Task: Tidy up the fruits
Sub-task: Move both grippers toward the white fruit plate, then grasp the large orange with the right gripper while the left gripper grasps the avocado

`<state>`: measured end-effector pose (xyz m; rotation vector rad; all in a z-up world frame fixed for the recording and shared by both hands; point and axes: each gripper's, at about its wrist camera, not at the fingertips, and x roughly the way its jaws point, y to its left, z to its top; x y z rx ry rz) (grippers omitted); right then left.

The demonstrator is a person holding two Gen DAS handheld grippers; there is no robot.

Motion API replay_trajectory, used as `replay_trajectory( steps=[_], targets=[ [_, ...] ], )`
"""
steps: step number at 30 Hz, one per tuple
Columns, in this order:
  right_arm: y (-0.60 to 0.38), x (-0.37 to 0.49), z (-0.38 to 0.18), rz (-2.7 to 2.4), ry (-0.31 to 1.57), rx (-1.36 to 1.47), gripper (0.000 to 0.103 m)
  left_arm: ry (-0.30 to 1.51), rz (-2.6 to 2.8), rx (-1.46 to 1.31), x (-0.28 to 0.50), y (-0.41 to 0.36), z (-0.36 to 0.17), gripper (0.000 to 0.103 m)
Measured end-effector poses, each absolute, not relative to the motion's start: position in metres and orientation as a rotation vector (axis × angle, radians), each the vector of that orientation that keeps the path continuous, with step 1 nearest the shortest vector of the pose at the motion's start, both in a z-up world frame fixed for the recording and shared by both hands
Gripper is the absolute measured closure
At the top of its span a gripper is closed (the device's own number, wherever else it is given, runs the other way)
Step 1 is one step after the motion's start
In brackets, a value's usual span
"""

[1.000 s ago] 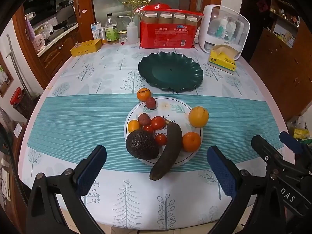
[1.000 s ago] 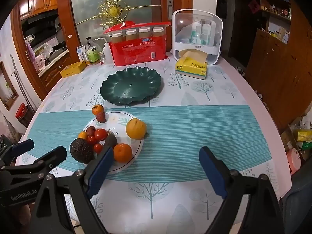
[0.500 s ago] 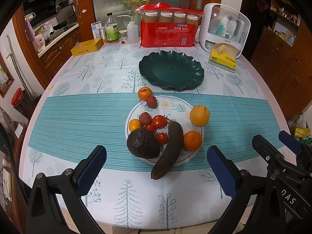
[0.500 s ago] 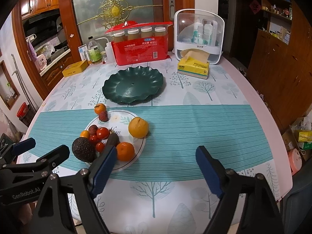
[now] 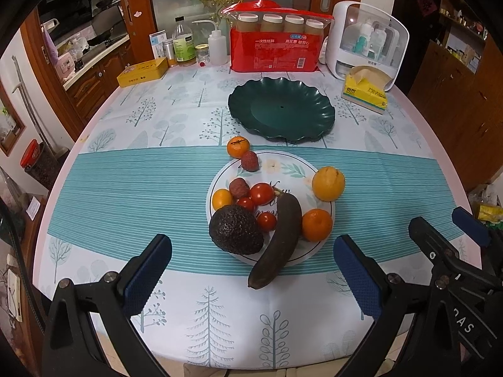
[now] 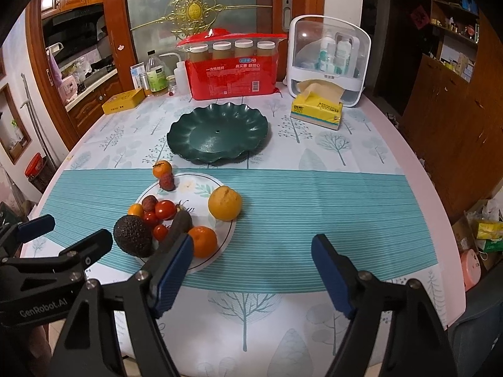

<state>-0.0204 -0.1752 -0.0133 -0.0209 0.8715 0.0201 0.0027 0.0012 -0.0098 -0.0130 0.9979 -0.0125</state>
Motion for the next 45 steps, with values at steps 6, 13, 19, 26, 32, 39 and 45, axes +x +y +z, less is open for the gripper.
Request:
replay_trajectory(
  steps=[6, 13, 19, 26, 32, 39, 45],
  targets=[
    [-0.173, -0.018, -0.01, 0.023, 0.859, -0.045, 0.025, 1.007, 0.003, -0.006, 0.008, 0.004, -0.012, 0.001],
    [-0.167, -0.012, -0.002, 0.051, 0.842, -0.068, 0.025, 0.978, 0.024, 0.017, 0.014, 0.009, -0.007, 0.001],
    [-0.168, -0.002, 0.014, 0.07, 0.817, -0.044, 0.025, 0.948, -0.004, -0.029, 0.026, 0.02, 0.005, 0.001],
    [-0.166, 0.008, 0.042, 0.074, 0.752, -0.066, 0.025, 0.921, 0.026, -0.032, 0.037, 0.031, 0.02, 0.001],
    [-0.168, 0.022, 0.062, 0.112, 0.748, -0.052, 0.025, 0.928, 0.004, -0.018, 0.045, 0.035, 0.028, 0.001],
    [-0.167, 0.048, 0.047, 0.092, 0.783, -0.063, 0.024, 0.939, 0.015, -0.01, 0.052, 0.039, 0.016, 0.001],
    [-0.168, 0.071, 0.013, 0.092, 0.868, -0.055, 0.024, 1.025, 0.023, -0.011, 0.069, 0.04, -0.022, 0.001]
  ],
)
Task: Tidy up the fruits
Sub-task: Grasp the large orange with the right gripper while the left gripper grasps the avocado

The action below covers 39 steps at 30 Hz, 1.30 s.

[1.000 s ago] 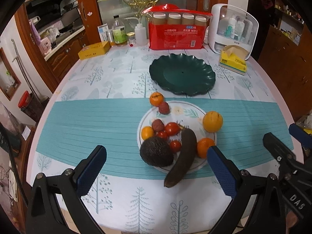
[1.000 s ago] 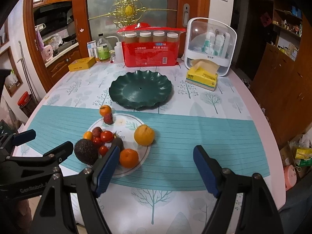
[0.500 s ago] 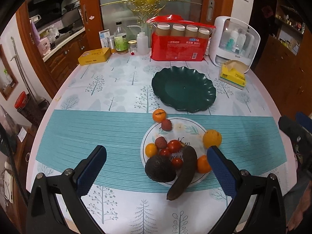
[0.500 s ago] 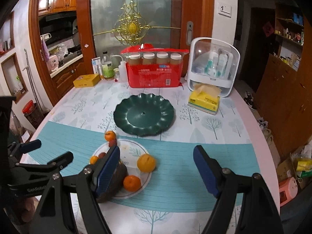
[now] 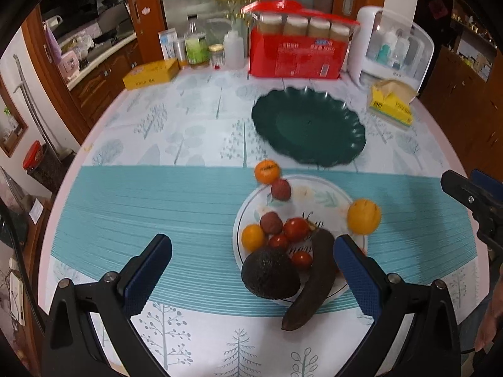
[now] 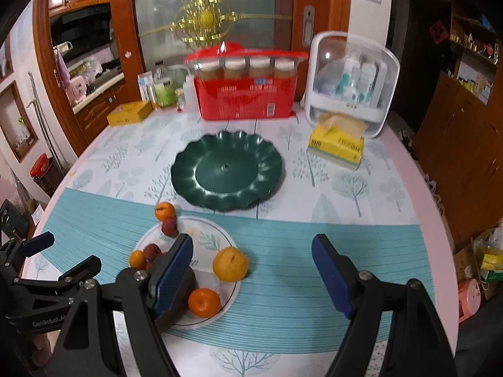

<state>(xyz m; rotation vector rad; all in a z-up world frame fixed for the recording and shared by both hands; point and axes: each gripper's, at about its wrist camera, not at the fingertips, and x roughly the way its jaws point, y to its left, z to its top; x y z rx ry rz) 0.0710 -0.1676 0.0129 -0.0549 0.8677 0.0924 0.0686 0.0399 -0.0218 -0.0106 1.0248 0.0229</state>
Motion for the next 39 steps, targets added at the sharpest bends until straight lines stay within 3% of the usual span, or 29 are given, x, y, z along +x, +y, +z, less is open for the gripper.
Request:
replay_trajectory(
  steps=[13, 21, 34, 39],
  targets=[
    [-0.168, 0.111, -0.068, 0.146, 1.051, -0.02, 0.024, 1.208, -0.045, -0.036, 0.079, 0.044, -0.102, 0.001],
    [-0.174, 0.129, -0.112, 0.203, 1.154, 0.101, 0.024, 1.224, -0.076, -0.156, 0.086, 0.05, -0.124, 0.001],
    [-0.169, 0.14, -0.141, 0.26, 1.186, 0.189, 0.026, 1.278, -0.055, -0.407, 0.096, 0.062, -0.157, 0.017],
    [-0.166, 0.142, -0.147, 0.275, 1.195, 0.184, 0.041, 1.254, -0.041, -0.435, 0.098, 0.057, -0.157, 0.027]
  ],
)
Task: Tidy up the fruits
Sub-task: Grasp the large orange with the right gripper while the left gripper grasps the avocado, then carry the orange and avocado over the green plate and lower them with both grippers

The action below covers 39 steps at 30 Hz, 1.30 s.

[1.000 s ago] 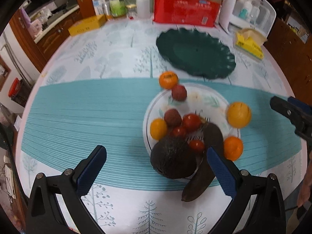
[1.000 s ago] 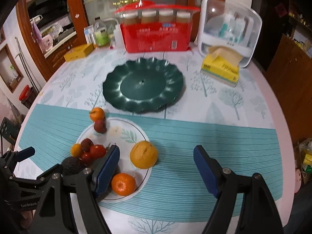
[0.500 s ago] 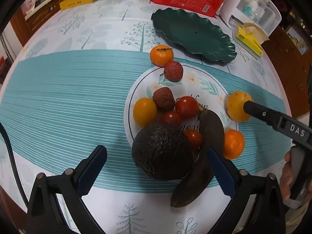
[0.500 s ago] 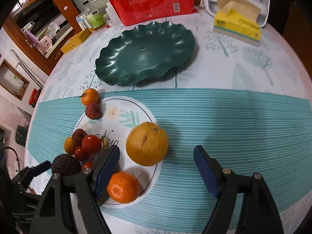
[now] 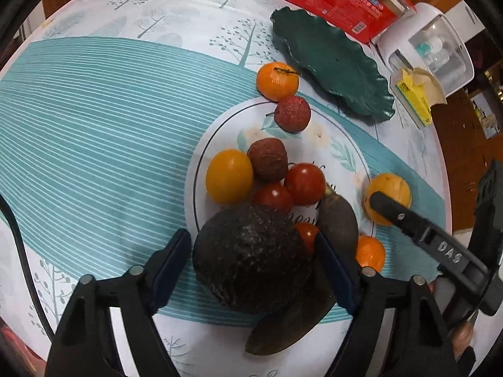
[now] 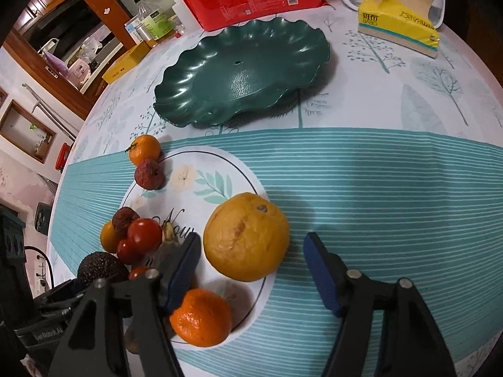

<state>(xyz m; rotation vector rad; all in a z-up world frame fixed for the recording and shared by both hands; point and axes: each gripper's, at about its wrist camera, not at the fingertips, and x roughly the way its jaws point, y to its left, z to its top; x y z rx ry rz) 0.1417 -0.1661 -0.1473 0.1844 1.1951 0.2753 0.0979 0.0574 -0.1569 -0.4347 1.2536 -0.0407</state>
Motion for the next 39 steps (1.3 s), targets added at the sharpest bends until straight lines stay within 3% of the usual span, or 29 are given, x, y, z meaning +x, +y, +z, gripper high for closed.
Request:
replay_trajectory(
  steps=[6, 26, 39],
  targets=[
    [-0.16, 0.139, -0.149, 0.287, 1.186, 0.148, 0.051, 1.235, -0.019, -0.393, 0.097, 0.048, -0.148, 0.042],
    [-0.156, 0.118, -0.13, 0.283, 1.141, 0.093, 0.054, 1.172, -0.046, -0.311, 0.081, 0.051, -0.118, 0.043],
    [-0.159, 0.145, -0.022, 0.256, 0.961, -0.001, 0.054, 1.083, -0.094, -0.177, 0.148, 0.035, -0.022, 0.043]
  ],
)
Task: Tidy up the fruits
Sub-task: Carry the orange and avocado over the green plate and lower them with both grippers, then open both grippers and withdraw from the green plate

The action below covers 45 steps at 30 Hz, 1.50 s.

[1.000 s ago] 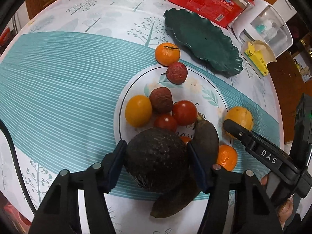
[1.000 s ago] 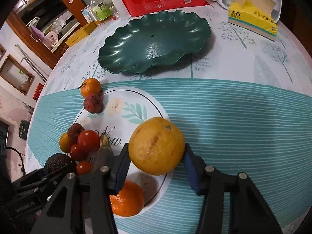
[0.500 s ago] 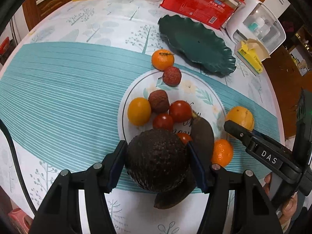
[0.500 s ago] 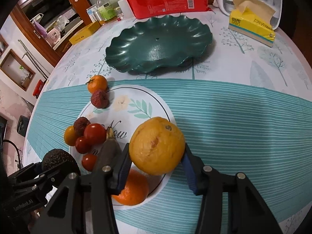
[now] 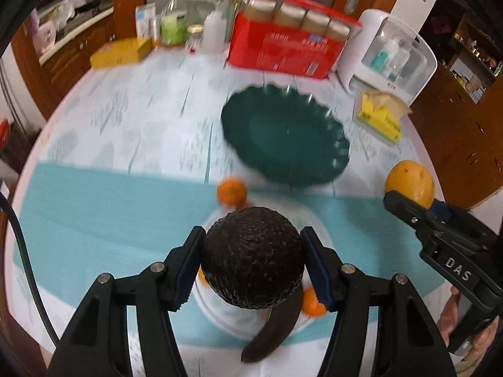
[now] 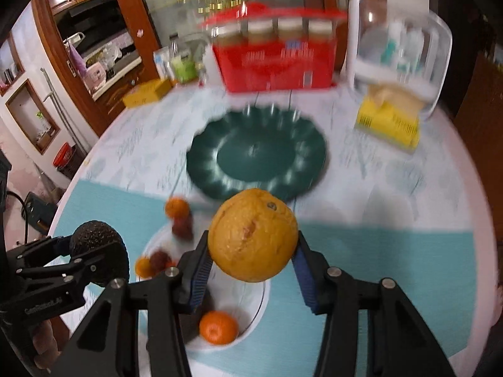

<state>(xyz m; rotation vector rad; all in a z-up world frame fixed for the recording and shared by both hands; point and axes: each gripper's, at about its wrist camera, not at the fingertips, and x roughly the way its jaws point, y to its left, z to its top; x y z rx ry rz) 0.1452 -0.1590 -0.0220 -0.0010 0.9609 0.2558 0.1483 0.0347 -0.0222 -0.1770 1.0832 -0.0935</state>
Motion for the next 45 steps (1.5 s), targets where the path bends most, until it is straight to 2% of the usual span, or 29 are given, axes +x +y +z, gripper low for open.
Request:
replay_trajectory(
  steps=[4, 8, 17, 26, 27, 30, 33, 45],
  targets=[
    [-0.159, 0.178, 0.006, 0.232, 0.914, -0.004, 0.054, 1.055, -0.081, -0.169, 0.187, 0.031, -0.001, 0.043],
    [-0.159, 0.216, 0.005, 0.21, 0.926, 0.014, 0.054, 1.053, -0.054, -0.163, 0.235, 0.026, -0.005, 0.043],
    [-0.152, 0.291, -0.089, 0.201, 1.108, 0.006, 0.054, 1.176, -0.025, -0.161, 0.315, 0.01, -0.089, 0.043],
    [-0.146, 0.299, -0.138, 0.248, 1.179, -0.017, 0.052, 1.239, -0.041, -0.11, 0.331, -0.01, -0.13, 0.042],
    [-0.147, 0.3, -0.142, 0.248, 1.185, -0.022, 0.052, 1.243, -0.042, -0.108, 0.331, -0.011, -0.131, 0.04],
    [-0.15, 0.297, -0.142, 0.253, 1.151, -0.026, 0.051, 1.254, -0.039, -0.077, 0.331, -0.017, -0.132, 0.021],
    [-0.152, 0.296, -0.14, 0.247, 1.132, -0.019, 0.05, 1.222, -0.036, -0.047, 0.327, -0.016, -0.126, 0.018],
    [-0.158, 0.276, -0.115, 0.226, 1.052, 0.023, 0.049, 1.098, -0.064, -0.064, 0.291, 0.003, -0.083, 0.018]
  ],
)
